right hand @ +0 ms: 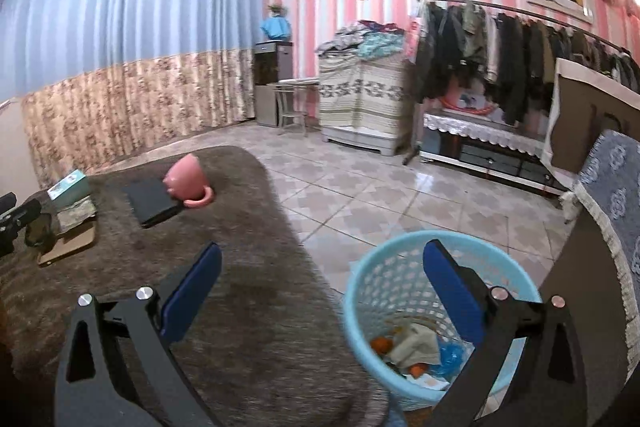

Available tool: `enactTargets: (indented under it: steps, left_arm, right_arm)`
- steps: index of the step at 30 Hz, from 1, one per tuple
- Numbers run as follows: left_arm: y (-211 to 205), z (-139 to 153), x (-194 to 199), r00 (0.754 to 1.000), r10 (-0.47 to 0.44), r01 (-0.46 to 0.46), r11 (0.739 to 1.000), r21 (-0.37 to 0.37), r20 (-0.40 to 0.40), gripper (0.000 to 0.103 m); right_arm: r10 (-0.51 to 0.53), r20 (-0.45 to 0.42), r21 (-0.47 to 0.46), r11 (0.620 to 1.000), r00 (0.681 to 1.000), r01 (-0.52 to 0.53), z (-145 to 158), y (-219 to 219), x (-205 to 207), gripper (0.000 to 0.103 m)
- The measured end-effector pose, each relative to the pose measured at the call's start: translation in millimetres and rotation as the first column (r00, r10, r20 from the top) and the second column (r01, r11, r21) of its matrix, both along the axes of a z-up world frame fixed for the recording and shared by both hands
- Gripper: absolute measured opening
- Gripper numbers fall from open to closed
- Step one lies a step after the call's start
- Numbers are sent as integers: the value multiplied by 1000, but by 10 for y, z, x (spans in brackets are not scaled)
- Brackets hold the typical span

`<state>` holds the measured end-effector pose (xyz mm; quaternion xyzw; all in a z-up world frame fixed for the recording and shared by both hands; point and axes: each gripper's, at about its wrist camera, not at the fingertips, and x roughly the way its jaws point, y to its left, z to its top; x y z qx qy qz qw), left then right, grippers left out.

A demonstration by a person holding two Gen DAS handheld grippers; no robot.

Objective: Collect trash
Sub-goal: 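Move both tools back over the rug toward the black bin, then grasp the black tire-patterned bin with the left tool while the right tool grasps the printed snack bag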

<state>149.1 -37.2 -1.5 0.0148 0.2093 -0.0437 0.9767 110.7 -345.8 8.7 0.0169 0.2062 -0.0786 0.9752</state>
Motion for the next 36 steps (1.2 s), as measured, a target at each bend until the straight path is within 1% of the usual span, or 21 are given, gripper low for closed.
enactTargets:
  steps: [6, 12, 16, 19, 21, 24, 27, 29, 31, 32, 34, 36]
  left_arm:
    - [560, -25, -27, 994, 109, -109, 994, 2, -8, 97]
    - [1013, -69, -38, 979, 201, -201, 980, 12, -27, 97]
    - [1256, -171, 33, 969, 238, -238, 971, 3, -68, 98]
    - [1392, -295, 147, 963, 251, -253, 968, -1, -98, 97]
    - [1462, -371, 279, 962, 246, -248, 969, 1, -121, 97]
    - [1500, -425, 452, 960, 252, -252, 968, 18, -125, 97]
    - [1588, -484, 688, 958, 238, -240, 971, 5, -163, 97]
    - [1663, -522, 795, 956, 233, -237, 972, -1, -178, 97]
    - [1711, -578, 897, 948, 250, -249, 968, 30, -196, 97]
    - [1739, -627, 954, 943, 256, -249, 967, 60, -211, 97]
    - [1781, -706, 1004, 942, 248, -231, 968, 95, -228, 97]
    - [1804, -762, 1016, 939, 241, -220, 969, 110, -247, 97]
  right_arm:
    - [49, 1, -19, 999, 999, -49, 28, 243, 145, 98]
    - [134, -1, 0, 991, 991, -134, -19, 559, 401, 98]
    - [201, -20, 9, 979, 979, -201, -75, 803, 599, 98]
    - [243, -47, -1, 970, 969, -243, -120, 981, 749, 98]
    - [251, -53, -4, 968, 966, -252, -143, 1057, 815, 98]
    - [264, -62, 34, 964, 962, -263, -183, 1134, 973, 98]
    - [257, -104, 73, 965, 961, -251, -215, 1210, 1209, 98]
    - [284, -113, 100, 957, 952, -274, -225, 1247, 1299, 98]
    - [307, -122, 109, 949, 944, -295, -246, 1329, 1401, 98]
    - [321, -130, 111, 945, 938, -308, -258, 1368, 1440, 98]
    - [344, -145, 111, 937, 928, -330, -294, 1453, 1495, 98]
    - [361, -163, 111, 932, 918, -346, -352, 1546, 1538, 98]
